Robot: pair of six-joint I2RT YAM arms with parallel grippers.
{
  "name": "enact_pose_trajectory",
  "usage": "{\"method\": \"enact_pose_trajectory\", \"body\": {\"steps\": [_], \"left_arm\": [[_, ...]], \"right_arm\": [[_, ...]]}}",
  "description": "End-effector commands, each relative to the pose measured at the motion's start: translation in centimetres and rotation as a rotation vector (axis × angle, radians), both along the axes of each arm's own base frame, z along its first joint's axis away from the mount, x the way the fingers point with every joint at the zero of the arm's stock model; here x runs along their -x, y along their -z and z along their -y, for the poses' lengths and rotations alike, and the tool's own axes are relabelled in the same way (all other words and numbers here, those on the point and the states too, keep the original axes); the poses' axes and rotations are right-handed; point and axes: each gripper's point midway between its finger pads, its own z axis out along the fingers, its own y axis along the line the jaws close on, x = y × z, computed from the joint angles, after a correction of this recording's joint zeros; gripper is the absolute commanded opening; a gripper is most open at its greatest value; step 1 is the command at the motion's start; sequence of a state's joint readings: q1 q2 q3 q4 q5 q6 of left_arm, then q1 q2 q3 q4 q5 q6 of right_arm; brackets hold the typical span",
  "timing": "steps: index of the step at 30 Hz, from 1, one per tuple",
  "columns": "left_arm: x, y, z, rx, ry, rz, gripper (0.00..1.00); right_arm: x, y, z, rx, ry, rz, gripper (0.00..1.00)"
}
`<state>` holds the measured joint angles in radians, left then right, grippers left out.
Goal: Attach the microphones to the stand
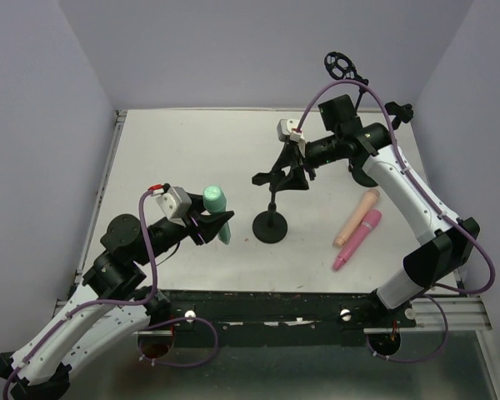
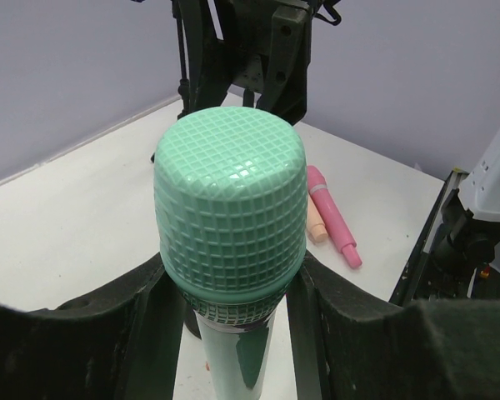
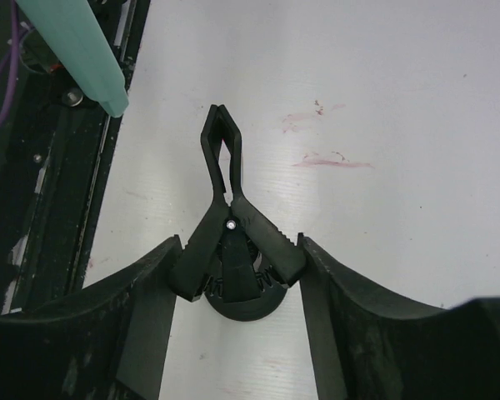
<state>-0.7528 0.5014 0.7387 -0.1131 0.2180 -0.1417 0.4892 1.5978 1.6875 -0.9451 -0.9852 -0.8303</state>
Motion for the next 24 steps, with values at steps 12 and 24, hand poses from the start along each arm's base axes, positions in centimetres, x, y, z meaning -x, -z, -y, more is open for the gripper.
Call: {"method": "enact_pose_trajectory", "body": {"steps": [12, 24], "left_arm": [[-4.3, -2.7, 0.5, -0.036, -0.132, 0.108, 0.00], [-8.7, -7.4, 4.6, 0.030, -0.112, 0.146, 0.00]], "right_arm": [[1.1, -0.2, 0.4, -0.009, -0.016, -0.003, 0.18], [1.3, 0.2, 0.3, -0.020, -0.023, -0.026, 0.17]]}}
